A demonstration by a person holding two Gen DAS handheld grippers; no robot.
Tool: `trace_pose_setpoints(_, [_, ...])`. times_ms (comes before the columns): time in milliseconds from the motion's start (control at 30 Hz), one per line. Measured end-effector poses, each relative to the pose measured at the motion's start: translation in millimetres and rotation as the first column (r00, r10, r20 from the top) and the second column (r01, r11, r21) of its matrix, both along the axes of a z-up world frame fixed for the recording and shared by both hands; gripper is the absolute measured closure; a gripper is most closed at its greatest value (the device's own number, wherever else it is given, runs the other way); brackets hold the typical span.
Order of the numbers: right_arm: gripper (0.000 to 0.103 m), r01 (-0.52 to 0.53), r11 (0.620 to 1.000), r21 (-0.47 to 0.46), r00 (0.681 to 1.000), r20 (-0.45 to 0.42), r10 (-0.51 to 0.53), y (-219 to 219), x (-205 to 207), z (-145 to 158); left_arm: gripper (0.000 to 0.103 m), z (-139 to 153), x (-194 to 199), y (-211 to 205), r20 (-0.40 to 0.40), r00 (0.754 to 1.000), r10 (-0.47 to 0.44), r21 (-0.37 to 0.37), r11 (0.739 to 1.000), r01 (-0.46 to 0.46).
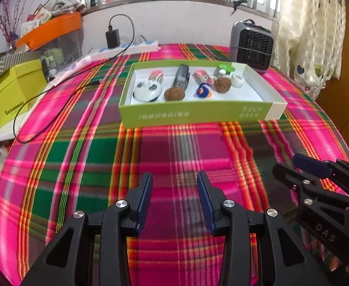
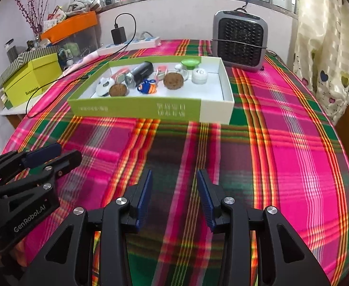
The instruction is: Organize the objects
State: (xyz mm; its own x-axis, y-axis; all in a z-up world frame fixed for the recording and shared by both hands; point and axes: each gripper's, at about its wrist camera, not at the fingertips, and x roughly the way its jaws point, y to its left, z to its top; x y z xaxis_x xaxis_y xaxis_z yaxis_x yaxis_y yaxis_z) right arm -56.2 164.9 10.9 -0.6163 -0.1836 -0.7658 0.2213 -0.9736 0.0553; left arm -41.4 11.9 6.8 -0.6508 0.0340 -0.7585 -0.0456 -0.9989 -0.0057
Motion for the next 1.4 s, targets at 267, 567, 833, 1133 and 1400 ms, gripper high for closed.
trace_pose_setpoints(267, [0.053, 0.017, 1.000, 0.014, 1.000, 0.006, -0.017, 0, 11, -4, 0.066, -8, 12, 2, 0.005, 1.000, 0.004, -0.019, 1.000, -0.004])
trace_pose_setpoints(567, [0.053, 0.038, 0.998, 0.051, 0.999, -0.026, -0.036, -2, 21, -7, 0.059, -11, 21, 3, -0.017, 1.000, 0.018, 0.002, 1.000, -0.018])
trace_pose_setpoints(833, [0.052, 0.041, 0.998, 0.047, 0.999, -0.025, -0.040, 0, 20, -6, 0.054, -11, 24, 7, -0.017, 1.000, 0.015, -0.001, 1.000, -0.015])
trace_pose_setpoints(1133, [0.049, 0.036, 0.998, 0.049, 0.999, -0.025, -0.035, -2, 21, -7, 0.053, -12, 23, 7, -0.017, 1.000, 0.018, -0.002, 1.000, -0.018])
trace_pose_setpoints(1400, [0.048, 0.034, 0.998, 0.048, 0.999, -0.024, -0.033, -2, 21, -7, 0.053, -11, 23, 6, -0.017, 1.000, 0.023, 0.001, 1.000, -0.023])
